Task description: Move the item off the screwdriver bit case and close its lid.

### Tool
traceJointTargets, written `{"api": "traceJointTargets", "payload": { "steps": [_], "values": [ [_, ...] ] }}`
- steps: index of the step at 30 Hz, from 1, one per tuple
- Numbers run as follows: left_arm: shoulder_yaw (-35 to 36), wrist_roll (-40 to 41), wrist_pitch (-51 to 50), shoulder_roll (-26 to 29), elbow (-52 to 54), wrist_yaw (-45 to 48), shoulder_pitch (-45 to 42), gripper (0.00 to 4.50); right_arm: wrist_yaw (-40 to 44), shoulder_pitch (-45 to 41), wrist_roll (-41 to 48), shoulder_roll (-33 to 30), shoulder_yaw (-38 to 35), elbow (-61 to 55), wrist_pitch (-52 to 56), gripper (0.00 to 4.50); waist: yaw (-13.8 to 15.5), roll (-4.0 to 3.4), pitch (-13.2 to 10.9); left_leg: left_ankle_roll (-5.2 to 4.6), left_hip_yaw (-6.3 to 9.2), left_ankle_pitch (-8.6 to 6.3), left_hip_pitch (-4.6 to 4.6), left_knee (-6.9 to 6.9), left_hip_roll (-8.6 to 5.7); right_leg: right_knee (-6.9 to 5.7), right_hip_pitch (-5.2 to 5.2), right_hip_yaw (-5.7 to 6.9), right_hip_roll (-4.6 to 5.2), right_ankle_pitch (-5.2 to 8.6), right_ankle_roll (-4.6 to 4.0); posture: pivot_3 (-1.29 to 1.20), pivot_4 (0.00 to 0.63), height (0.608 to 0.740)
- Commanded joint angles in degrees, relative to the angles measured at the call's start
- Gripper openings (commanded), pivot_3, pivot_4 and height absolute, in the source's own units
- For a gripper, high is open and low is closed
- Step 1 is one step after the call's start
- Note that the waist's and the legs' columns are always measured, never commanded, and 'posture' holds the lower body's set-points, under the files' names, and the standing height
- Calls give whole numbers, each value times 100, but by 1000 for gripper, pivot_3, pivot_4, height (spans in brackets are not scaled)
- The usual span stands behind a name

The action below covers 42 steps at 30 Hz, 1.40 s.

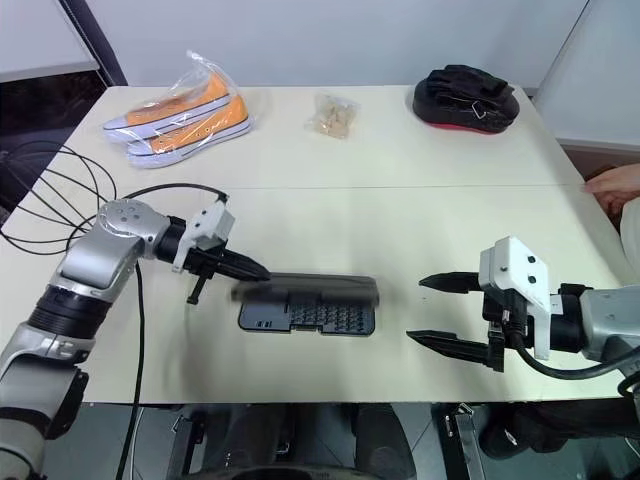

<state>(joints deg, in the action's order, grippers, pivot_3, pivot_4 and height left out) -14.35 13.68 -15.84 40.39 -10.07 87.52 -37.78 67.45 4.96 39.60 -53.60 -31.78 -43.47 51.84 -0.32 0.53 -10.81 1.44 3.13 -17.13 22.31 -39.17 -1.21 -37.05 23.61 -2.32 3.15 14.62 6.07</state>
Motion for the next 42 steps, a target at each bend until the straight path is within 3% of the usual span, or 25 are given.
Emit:
{"api": "traceJointTargets", "payload": {
  "steps": [1, 5, 6, 9, 14, 20, 28, 42],
  "values": [
    [95, -153, 451, -144, -357, -171, -385, 0, -180, 161, 50, -49, 22, -174, -229, 3899, 18, 3, 0, 0, 1, 0, 1, -1, -1, 2, 0, 1, 0, 0, 0, 0, 150, 740],
    [170, -316, 790, -591, -1114, -660, -889, 0, -544, 378, -77, -29, 417, -483, -410, 3899, 70, 3, 0, -2, 0, -1, 2, -1, -5, 4, 0, 1, 2, -1, 3, 0, 150, 740],
    [156, -363, 881, -693, -1317, -733, -1005, 0, -706, 366, -110, 11, 594, -587, -443, 3664, 77, 4, -1, -3, 0, -2, 2, 0, -4, 2, 0, 1, 2, -1, 3, 0, 150, 740],
    [-9, -553, 1308, -967, -1874, -730, -1257, 0, -1276, 221, -289, 154, 1333, -866, -507, 2538, 56, 4, -1, -3, 0, -2, 2, 0, -4, 1, 2, 3, 0, -1, 3, 0, 150, 740],
    [-377, -944, 2099, -1349, -2691, -410, -1506, 0, -2040, -130, -724, 475, 2999, -1125, -516, 13, 29, 4, 0, -3, 1, -2, 4, 0, -4, -1, 6, 3, -5, -1, 3, 0, 150, 740],
    [-834, -1499, 2788, -1745, -3303, -339, -1535, 0, -3105, -830, -2137, 928, 5242, -820, -403, 13, -30, 9, 0, -3, 4, -2, 8, -1, -6, 1, 8, 3, -7, 0, 2, 0, 150, 740],
    [-928, -1579, 2893, -2058, -3250, -226, -1429, 0, -4075, -1862, -4069, 1521, 7161, 109, -365, 13, -40, 8, 4, -3, 7, -1, 7, 0, -7, -5, 13, 2, -17, 0, 1, 0, 150, 740],
    [-1134, -1644, 2779, -2053, -2846, 48, -991, 0, -4375, -2209, -5578, 1296, 7102, 520, -842, 13, -43, 9, 7, -3, 11, -1, 1, -2, -4, -7, 7, 2, -26, -1, 0, 0, 150, 740]
  ]
}}
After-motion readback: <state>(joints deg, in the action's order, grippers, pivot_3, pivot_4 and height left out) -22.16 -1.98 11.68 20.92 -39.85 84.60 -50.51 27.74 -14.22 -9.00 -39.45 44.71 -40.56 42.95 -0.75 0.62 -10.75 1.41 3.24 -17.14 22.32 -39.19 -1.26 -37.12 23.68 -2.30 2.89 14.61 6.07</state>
